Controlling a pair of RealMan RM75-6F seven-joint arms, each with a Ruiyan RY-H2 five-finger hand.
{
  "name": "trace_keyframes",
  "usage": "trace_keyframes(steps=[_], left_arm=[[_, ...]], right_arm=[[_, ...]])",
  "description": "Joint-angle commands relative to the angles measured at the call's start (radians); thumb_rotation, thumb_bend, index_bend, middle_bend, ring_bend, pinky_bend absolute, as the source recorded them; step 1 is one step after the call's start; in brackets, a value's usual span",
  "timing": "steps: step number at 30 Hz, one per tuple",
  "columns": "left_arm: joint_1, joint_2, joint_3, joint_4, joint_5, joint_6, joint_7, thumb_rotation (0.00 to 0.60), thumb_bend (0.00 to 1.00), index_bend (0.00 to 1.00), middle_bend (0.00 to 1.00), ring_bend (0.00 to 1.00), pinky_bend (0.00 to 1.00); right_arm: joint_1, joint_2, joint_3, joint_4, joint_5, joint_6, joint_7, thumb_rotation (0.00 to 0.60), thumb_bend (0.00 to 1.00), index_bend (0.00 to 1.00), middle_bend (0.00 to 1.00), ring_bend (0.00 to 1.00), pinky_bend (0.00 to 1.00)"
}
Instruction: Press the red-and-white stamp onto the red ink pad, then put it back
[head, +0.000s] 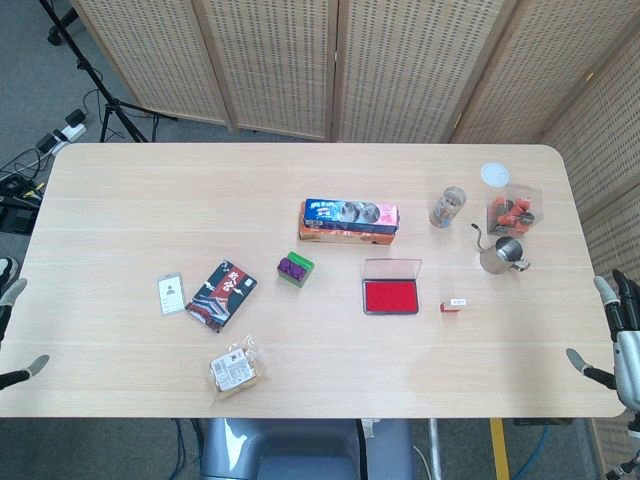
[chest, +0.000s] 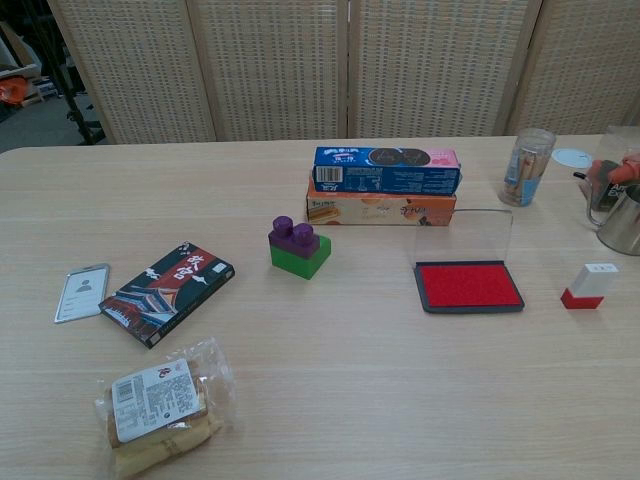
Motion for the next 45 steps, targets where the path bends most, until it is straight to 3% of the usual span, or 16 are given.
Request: trace_keyframes(steps=[1, 9, 13, 15, 17, 20, 21, 23, 25, 26, 28, 36, 41, 45], left_arm=[[0.009, 0.005, -0.001, -0.007, 0.01, 0.006, 0.008, 0.6, 0.0, 0.0, 0.0, 0.0, 0.0], [0.03, 0.009, -0.008, -0.008, 0.032, 0.02, -0.008, 0.6, 0.0, 0.0, 0.0, 0.0, 0.0], [0.036, 0.018, -0.017, -0.01, 0.025, 0.014, -0.032, 0.6, 0.0, 0.0, 0.0, 0.0, 0.0], [0.038, 0.021, -0.022, -0.01, 0.023, 0.015, -0.04, 0.6, 0.0, 0.0, 0.0, 0.0, 0.0], [0.04, 0.023, -0.026, -0.009, 0.024, 0.011, -0.045, 0.6, 0.0, 0.0, 0.0, 0.0, 0.0], [0.039, 0.026, -0.027, -0.009, 0.027, -0.001, -0.048, 0.6, 0.0, 0.0, 0.0, 0.0, 0.0], [0.04, 0.027, -0.028, -0.009, 0.028, -0.003, -0.048, 0.6, 0.0, 0.0, 0.0, 0.0, 0.0], [0.041, 0.026, -0.031, -0.01, 0.033, -0.003, -0.044, 0.6, 0.0, 0.0, 0.0, 0.0, 0.0], [0.042, 0.024, -0.034, -0.01, 0.036, -0.004, -0.039, 0.6, 0.0, 0.0, 0.0, 0.0, 0.0], [0.042, 0.023, -0.036, -0.011, 0.036, -0.007, -0.035, 0.6, 0.0, 0.0, 0.0, 0.0, 0.0], [0.041, 0.022, -0.041, -0.013, 0.029, -0.014, -0.031, 0.6, 0.0, 0.0, 0.0, 0.0, 0.0], [0.038, 0.021, -0.056, -0.017, 0.006, -0.042, -0.015, 0.6, 0.0, 0.0, 0.0, 0.0, 0.0], [0.039, 0.026, -0.064, -0.021, -0.007, -0.052, -0.013, 0.6, 0.0, 0.0, 0.0, 0.0, 0.0], [0.04, 0.026, -0.072, -0.021, -0.017, -0.058, -0.007, 0.6, 0.0, 0.0, 0.0, 0.0, 0.0]], right_arm=[[0.0, -0.001, 0.001, -0.001, 0.003, -0.004, -0.006, 0.6, 0.0, 0.0, 0.0, 0.0, 0.0], [-0.001, 0.002, -0.002, -0.003, 0.0, -0.008, -0.006, 0.6, 0.0, 0.0, 0.0, 0.0, 0.0], [0.007, -0.008, 0.006, 0.01, -0.026, 0.003, 0.059, 0.6, 0.0, 0.0, 0.01, 0.0, 0.0], [0.012, -0.023, 0.014, 0.035, -0.038, 0.014, 0.097, 0.6, 0.0, 0.0, 0.08, 0.01, 0.0], [0.022, -0.045, 0.02, 0.076, -0.054, 0.02, 0.125, 0.6, 0.0, 0.0, 0.22, 0.1, 0.06], [0.041, -0.079, 0.019, 0.126, -0.069, 0.006, 0.137, 0.6, 0.0, 0.0, 0.5, 0.43, 0.39], [0.046, -0.089, 0.02, 0.138, -0.072, 0.002, 0.137, 0.6, 0.0, 0.0, 0.6, 0.54, 0.54], [0.065, -0.114, 0.017, 0.171, -0.086, -0.017, 0.138, 0.6, 0.0, 0.0, 0.7, 0.66, 0.71], [0.081, -0.129, 0.012, 0.194, -0.094, -0.042, 0.139, 0.6, 0.0, 0.0, 0.84, 0.85, 0.94], [0.093, -0.137, 0.008, 0.208, -0.093, -0.067, 0.134, 0.6, 0.0, 0.0, 0.88, 0.9, 0.98], [0.113, -0.144, 0.0, 0.217, -0.086, -0.116, 0.129, 0.6, 0.0, 0.0, 0.96, 0.99, 1.0], [0.21, -0.164, -0.031, 0.219, -0.098, -0.3, 0.082, 0.6, 0.0, 0.01, 1.0, 1.0, 1.0], [0.264, -0.202, -0.02, 0.23, -0.069, -0.387, 0.044, 0.6, 0.01, 0.18, 1.0, 1.0, 1.0], [0.296, -0.229, -0.004, 0.248, -0.031, -0.435, 0.0, 0.6, 0.13, 0.29, 1.0, 1.0, 1.0]])
